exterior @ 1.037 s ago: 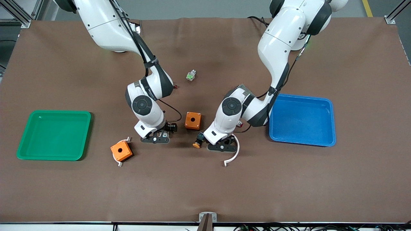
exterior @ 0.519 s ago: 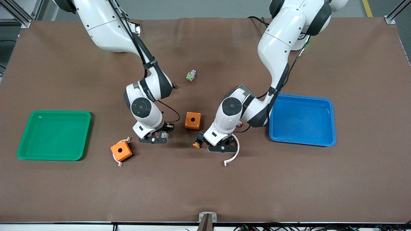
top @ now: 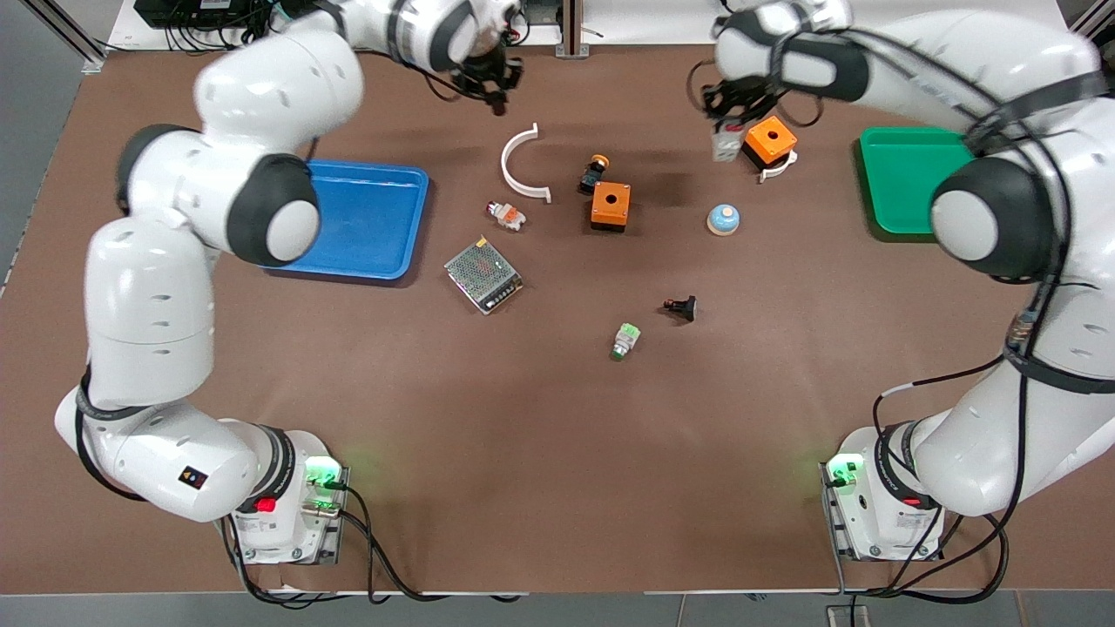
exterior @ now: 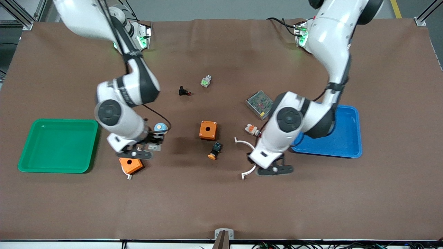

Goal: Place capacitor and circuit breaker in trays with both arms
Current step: 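Carry the breaker to the green tray while the left gripper carries the capacitor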

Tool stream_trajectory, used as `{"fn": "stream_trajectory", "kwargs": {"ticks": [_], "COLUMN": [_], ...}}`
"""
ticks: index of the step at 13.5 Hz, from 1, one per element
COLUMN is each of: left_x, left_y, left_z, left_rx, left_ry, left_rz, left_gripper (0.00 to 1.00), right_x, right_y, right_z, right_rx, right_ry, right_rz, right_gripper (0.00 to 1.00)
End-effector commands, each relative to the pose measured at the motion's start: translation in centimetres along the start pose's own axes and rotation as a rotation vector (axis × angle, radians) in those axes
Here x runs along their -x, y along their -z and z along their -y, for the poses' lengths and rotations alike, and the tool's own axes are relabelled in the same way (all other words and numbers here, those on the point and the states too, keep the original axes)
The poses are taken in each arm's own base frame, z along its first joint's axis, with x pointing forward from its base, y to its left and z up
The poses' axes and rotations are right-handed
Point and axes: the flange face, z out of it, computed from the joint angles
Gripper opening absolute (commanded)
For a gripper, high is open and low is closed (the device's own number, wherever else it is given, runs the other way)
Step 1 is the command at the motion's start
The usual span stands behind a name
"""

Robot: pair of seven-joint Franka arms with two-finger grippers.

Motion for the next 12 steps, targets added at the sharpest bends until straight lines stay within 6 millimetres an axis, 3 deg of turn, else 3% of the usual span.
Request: {"fn": "stream_trajectory", "kwargs": {"ticks": [1, 3, 5, 6, 9, 12], "left_x": [1.2, 0.9, 0.4, 0.5, 2.1, 4.6], "left_y": [2.1, 2.5, 2.1, 1.5, -1.5, -3.7], "left_z": [5.6, 11.1, 16.9, 18.3, 23.1, 27.1], "left_rx": [-0.025, -0.06, -0.111, -0.125, -0.131, -0.108], "left_ry": [0.021, 0.111, 0.178, 0.195, 0.126, 0.065], "left_rz": [0.075, 0.129, 0.229, 0.263, 0.33, 0.337], "left_gripper": [0.01, 0.01, 0.01, 0.01, 0.01, 0.01], "right_x": [-0.1, -0.2, -0.4, -0.2, 1.5, 3.1], "right_y": [3.9, 4.8, 4.1, 3.2, -1.9, -6.5], "right_z": [-7.9, -13.7, -19.8, -23.0, -31.0, -36.6], "right_rx": [0.07, 0.114, 0.107, 0.104, 0.102, 0.107], "right_ry": [0.075, 0.123, 0.192, 0.218, 0.274, 0.299], "right_rz": [0.001, -0.006, 0.01, 0.007, -0.036, -0.058], "right_gripper": [0.02, 0.02, 0.01, 0.01, 0.01, 0.01]}}
